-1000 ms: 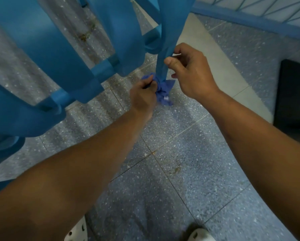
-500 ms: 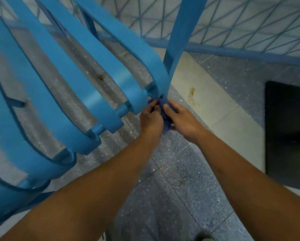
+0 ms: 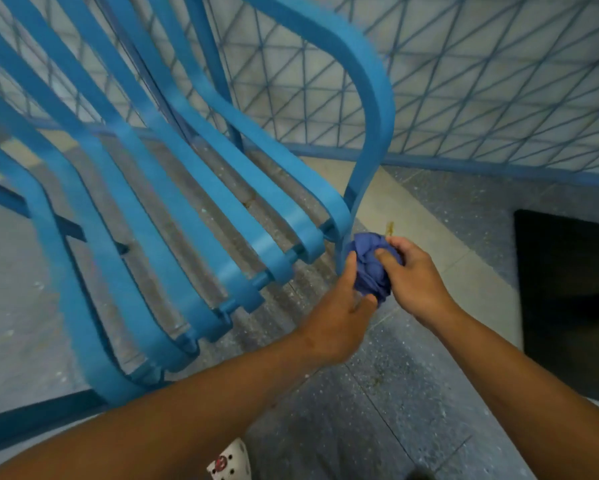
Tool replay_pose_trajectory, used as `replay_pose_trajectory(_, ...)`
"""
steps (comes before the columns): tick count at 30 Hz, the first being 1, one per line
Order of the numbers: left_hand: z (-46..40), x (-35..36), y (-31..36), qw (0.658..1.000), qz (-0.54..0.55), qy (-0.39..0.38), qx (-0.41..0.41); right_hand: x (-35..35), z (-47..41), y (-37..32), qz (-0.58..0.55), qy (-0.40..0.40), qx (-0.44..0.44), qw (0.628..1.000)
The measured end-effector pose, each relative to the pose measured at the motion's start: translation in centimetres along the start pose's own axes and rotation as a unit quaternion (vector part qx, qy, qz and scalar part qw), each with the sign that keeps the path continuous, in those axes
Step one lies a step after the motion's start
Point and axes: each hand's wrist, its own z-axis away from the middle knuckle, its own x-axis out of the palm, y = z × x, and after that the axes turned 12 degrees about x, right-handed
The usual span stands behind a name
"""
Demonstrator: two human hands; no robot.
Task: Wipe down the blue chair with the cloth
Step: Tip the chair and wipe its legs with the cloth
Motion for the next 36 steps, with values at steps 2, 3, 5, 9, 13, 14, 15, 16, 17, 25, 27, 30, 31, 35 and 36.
replay_pose_trajectory(2, 1.7, -1.7, 2.1, 0.998, -0.053, -0.004, 0.031, -0.4, 1.1, -2.5, 0.002, 0.022, -0.030, 0.999)
replay_pose_trajectory(3, 2.4, -2.8, 3.0, 0.996, -0.076, 0.009, 0.052, -0.5, 1.6, -3.8, -0.003, 0.030, -0.042, 0.999)
replay_pose_trajectory(5, 3.3, -5.1, 4.5, 0.983, -0.146, 0.057, 0.096, -0.5, 2.5, -6.3, -0.023, 0.054, -0.060, 0.996)
replay_pose_trajectory(9, 3.4, -9.5, 5.7, 0.933, -0.306, 0.110, 0.154, -0.3, 3.3, -9.8, -0.064, 0.122, -0.092, 0.986)
replay_pose_trajectory(13, 1.0, -12.1, 6.5, 0.919, -0.345, 0.094, 0.169, 0.8, 2.5, -11.4, -0.075, 0.169, -0.119, 0.975)
replay_pose_trajectory(14, 0.2, -12.5, 6.9, 0.919, -0.344, 0.094, 0.170, 1.3, 2.0, -11.8, -0.065, 0.175, -0.125, 0.974)
replay_pose_trajectory(15, -0.8, -12.7, 7.2, 0.920, -0.342, 0.095, 0.168, 1.7, 1.3, -12.2, -0.058, 0.177, -0.128, 0.974)
replay_pose_trajectory(16, -1.6, -12.8, 7.5, 0.920, -0.342, 0.092, 0.167, 2.1, 0.6, -12.5, -0.054, 0.179, -0.128, 0.974)
replay_pose_trajectory(17, -2.2, -12.8, 7.8, 0.919, -0.346, 0.086, 0.166, 2.4, 0.0, -12.6, -0.048, 0.181, -0.129, 0.974)
replay_pose_trajectory(25, -2.6, -13.5, 6.7, 0.925, -0.368, 0.026, 0.095, 1.8, -1.8, -10.9, 0.112, 0.149, -0.086, 0.979)
replay_pose_trajectory(27, -2.3, -13.8, 6.2, 0.925, -0.372, 0.001, 0.076, 1.4, -1.2, -12.0, 0.091, 0.168, -0.116, 0.975)
replay_pose_trajectory(30, -2.0, -13.8, 5.8, 0.920, -0.383, -0.023, 0.078, 1.0, 0.0, -14.4, 0.043, 0.212, -0.182, 0.959)
replay_pose_trajectory(31, -1.9, -13.8, 5.7, 0.920, -0.383, -0.024, 0.079, 1.0, 0.3, -15.1, 0.033, 0.225, -0.199, 0.953)
replay_pose_trajectory(35, -1.9, -14.1, 5.6, 0.929, -0.360, -0.011, 0.085, 1.6, 0.7, -15.4, 0.030, 0.221, -0.223, 0.949)
replay_pose_trajectory(36, -1.9, -14.1, 5.5, 0.934, -0.347, -0.007, 0.086, 1.7, 0.7, -15.1, 0.034, 0.214, -0.221, 0.951)
